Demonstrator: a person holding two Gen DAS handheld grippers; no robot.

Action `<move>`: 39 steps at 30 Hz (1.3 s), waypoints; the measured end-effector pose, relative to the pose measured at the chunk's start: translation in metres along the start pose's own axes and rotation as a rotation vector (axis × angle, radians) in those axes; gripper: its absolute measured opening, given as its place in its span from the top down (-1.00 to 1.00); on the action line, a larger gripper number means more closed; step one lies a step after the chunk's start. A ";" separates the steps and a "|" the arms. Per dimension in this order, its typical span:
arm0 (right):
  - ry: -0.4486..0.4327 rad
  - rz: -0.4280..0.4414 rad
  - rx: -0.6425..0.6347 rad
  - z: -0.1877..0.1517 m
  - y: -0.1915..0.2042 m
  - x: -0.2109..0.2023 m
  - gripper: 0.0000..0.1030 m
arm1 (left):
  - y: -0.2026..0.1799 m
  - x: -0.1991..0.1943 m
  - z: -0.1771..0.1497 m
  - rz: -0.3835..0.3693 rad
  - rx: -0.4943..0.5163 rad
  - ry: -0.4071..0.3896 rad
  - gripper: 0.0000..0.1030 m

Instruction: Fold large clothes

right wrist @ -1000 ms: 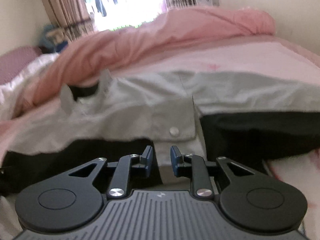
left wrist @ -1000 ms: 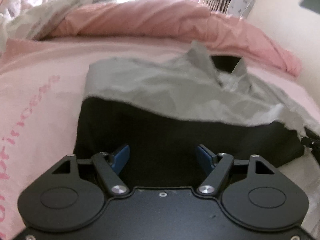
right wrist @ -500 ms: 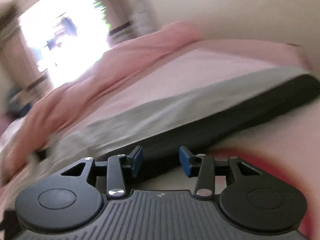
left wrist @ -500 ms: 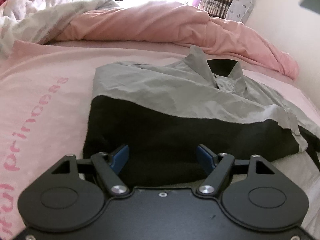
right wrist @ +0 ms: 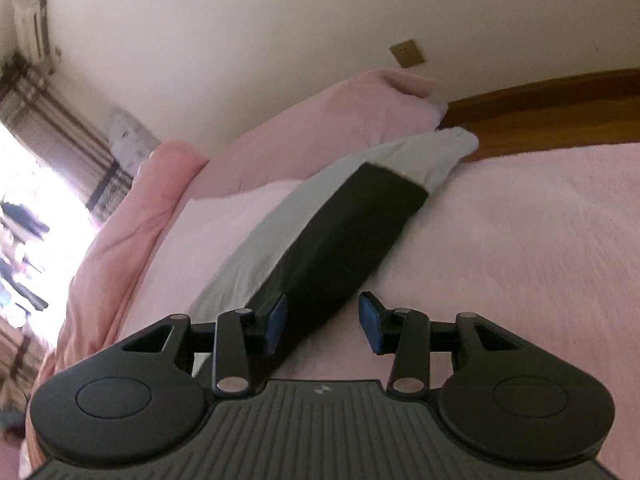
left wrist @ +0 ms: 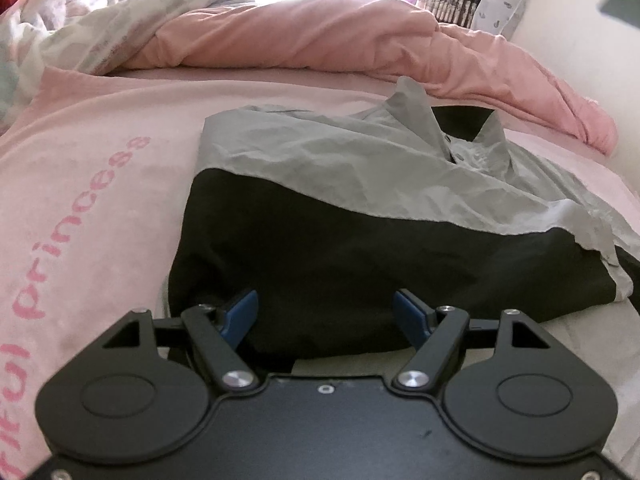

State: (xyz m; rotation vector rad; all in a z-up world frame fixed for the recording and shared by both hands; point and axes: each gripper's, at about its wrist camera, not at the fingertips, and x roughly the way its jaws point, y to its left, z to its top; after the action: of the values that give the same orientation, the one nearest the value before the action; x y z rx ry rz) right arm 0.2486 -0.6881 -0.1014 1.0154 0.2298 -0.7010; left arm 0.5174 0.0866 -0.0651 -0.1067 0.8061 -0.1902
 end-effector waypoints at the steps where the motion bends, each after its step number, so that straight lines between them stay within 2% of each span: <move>1: -0.011 -0.005 0.006 -0.001 0.001 0.005 0.03 | -0.001 0.001 0.001 0.003 0.002 0.002 -0.47; 6: -0.063 -0.011 0.029 0.003 0.002 0.020 0.03 | -0.005 0.008 0.004 0.021 0.015 0.010 -0.47; 13: -0.085 -0.033 0.007 0.001 0.007 0.018 0.06 | -0.005 0.014 0.002 0.025 0.021 0.014 -0.47; 14: -0.087 -0.055 -0.018 0.001 0.011 0.018 0.33 | -0.005 0.014 0.002 0.024 0.024 0.013 -0.47; 17: -0.091 -0.087 -0.085 0.002 0.024 0.017 0.73 | -0.005 0.014 0.003 0.015 0.024 0.011 -0.47; 19: -0.104 -0.065 -0.092 0.004 0.034 0.011 0.87 | -0.003 0.013 0.003 0.009 0.021 0.010 -0.47; 21: -0.127 -0.021 -0.130 0.005 0.055 0.001 0.90 | -0.001 0.012 0.003 0.006 0.020 0.008 -0.47; 24: -0.158 0.069 -0.227 -0.004 0.102 -0.020 0.91 | 0.003 0.008 0.002 -0.001 0.010 -0.003 -0.47; 26: -0.170 0.161 -0.316 -0.021 0.144 -0.035 0.91 | 0.007 0.005 0.002 -0.011 -0.005 -0.007 -0.47; 29: -0.150 0.320 -0.497 -0.070 0.217 -0.059 0.91 | 0.012 0.000 0.000 -0.026 -0.017 -0.016 -0.47; 31: -0.119 0.461 -0.626 -0.122 0.268 -0.080 0.91 | 0.014 -0.004 -0.001 -0.036 -0.019 -0.024 -0.47; 34: -0.025 0.666 -0.744 -0.198 0.322 -0.110 0.89 | 0.017 -0.010 -0.002 -0.046 -0.022 -0.035 -0.47; 36: 0.104 0.804 -0.830 -0.259 0.351 -0.125 0.67 | 0.019 -0.015 -0.002 -0.051 -0.032 -0.042 -0.47; 37: 0.190 0.853 -0.897 -0.292 0.363 -0.129 0.33 | 0.021 -0.017 -0.002 -0.057 -0.037 -0.045 -0.47; 38: 0.243 0.863 -0.949 -0.314 0.369 -0.131 0.05 | 0.022 -0.019 -0.002 -0.060 -0.040 -0.048 -0.47; 39: 0.294 0.859 -1.011 -0.340 0.372 -0.132 -0.02 | 0.022 -0.021 -0.002 -0.060 -0.044 -0.052 -0.47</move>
State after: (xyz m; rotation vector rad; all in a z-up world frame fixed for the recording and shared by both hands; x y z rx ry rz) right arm 0.4304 -0.2216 0.0437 0.1589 0.3196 0.3664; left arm 0.5044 0.1130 -0.0550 -0.1767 0.7560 -0.2260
